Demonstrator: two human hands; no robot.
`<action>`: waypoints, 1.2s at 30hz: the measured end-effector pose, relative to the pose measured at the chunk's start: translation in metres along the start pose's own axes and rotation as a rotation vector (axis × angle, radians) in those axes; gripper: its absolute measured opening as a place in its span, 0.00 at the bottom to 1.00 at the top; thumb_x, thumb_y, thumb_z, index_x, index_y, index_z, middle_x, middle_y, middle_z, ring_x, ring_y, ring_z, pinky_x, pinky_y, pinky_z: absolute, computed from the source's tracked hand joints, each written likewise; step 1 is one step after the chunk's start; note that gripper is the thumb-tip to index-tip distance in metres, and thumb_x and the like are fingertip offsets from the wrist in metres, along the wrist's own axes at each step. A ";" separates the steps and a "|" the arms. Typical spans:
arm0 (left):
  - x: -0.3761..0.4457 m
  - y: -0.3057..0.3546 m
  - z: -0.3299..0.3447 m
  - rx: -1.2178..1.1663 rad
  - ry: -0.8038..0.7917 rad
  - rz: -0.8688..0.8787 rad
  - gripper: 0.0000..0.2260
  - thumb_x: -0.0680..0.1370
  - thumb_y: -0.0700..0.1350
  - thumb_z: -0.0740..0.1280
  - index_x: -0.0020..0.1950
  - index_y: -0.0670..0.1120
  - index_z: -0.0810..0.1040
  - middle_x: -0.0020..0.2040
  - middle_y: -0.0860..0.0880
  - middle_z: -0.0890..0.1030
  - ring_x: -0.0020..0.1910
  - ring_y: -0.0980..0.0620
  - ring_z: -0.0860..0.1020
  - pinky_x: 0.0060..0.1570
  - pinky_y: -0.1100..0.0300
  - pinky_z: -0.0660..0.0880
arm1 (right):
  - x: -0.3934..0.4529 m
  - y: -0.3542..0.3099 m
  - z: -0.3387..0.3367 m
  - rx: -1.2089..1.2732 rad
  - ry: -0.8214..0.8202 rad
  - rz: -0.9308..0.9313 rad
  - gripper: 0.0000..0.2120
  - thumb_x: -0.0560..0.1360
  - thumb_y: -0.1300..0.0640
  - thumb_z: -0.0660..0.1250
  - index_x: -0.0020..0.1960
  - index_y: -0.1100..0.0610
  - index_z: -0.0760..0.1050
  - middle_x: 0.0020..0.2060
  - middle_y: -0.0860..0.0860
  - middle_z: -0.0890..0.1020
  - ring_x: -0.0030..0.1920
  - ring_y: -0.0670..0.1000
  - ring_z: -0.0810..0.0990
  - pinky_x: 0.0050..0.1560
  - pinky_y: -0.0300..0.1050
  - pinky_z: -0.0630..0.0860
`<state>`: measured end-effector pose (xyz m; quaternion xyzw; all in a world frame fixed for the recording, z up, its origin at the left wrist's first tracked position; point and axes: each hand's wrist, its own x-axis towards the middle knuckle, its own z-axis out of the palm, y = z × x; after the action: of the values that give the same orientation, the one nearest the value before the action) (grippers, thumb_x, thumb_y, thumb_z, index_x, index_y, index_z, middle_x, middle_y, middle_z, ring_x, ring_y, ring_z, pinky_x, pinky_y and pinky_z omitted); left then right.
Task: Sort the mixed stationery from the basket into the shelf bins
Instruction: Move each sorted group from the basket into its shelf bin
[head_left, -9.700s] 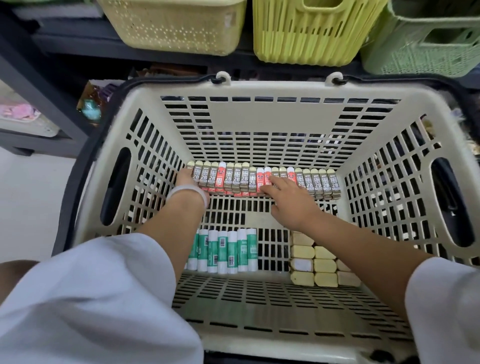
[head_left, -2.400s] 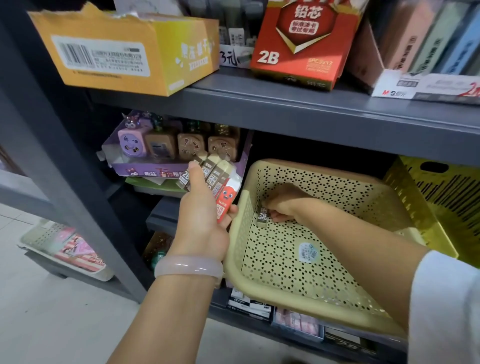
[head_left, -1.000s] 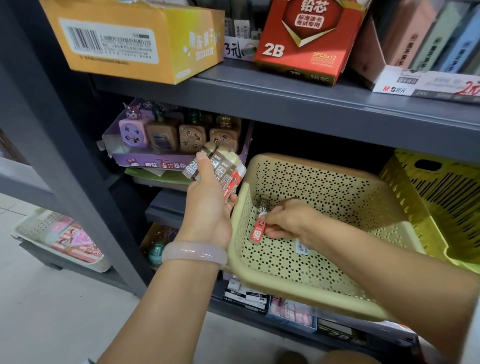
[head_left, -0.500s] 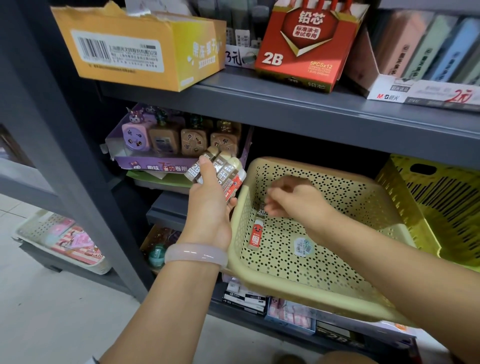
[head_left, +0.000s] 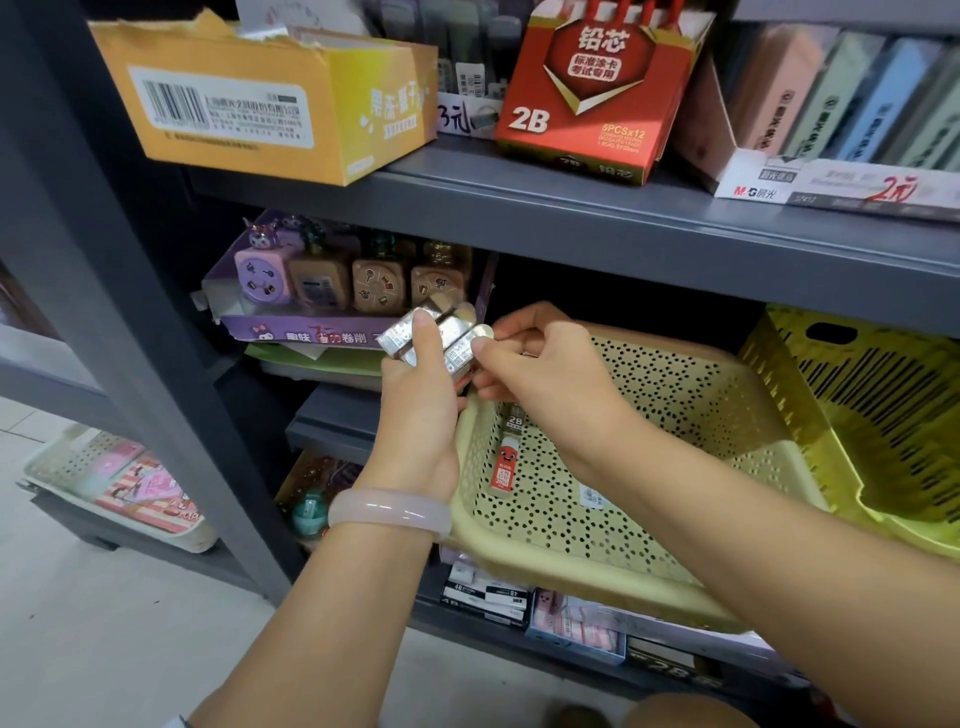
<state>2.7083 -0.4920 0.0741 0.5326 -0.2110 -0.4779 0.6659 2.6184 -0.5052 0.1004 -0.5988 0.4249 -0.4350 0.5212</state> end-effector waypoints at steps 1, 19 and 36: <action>0.001 0.000 0.000 -0.008 -0.003 -0.014 0.25 0.79 0.60 0.55 0.65 0.42 0.70 0.52 0.43 0.81 0.38 0.51 0.76 0.39 0.59 0.72 | 0.000 0.001 0.000 0.038 0.007 0.015 0.06 0.74 0.64 0.67 0.43 0.58 0.70 0.30 0.53 0.77 0.28 0.44 0.77 0.34 0.36 0.77; -0.004 0.003 0.001 -0.005 -0.073 -0.008 0.23 0.80 0.57 0.55 0.64 0.41 0.72 0.55 0.42 0.81 0.52 0.47 0.81 0.53 0.53 0.78 | 0.011 0.021 -0.018 0.664 -0.091 0.320 0.06 0.76 0.65 0.62 0.41 0.61 0.75 0.32 0.53 0.81 0.33 0.48 0.79 0.37 0.39 0.79; -0.001 0.008 -0.004 0.046 -0.001 0.023 0.18 0.79 0.56 0.58 0.59 0.44 0.75 0.49 0.46 0.83 0.41 0.53 0.82 0.29 0.67 0.75 | 0.007 0.018 -0.016 0.596 -0.254 0.248 0.08 0.78 0.65 0.60 0.44 0.60 0.77 0.42 0.57 0.83 0.44 0.53 0.81 0.49 0.46 0.80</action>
<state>2.7138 -0.4893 0.0801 0.5449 -0.2284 -0.4654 0.6590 2.6043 -0.5179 0.0844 -0.4134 0.2804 -0.3952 0.7709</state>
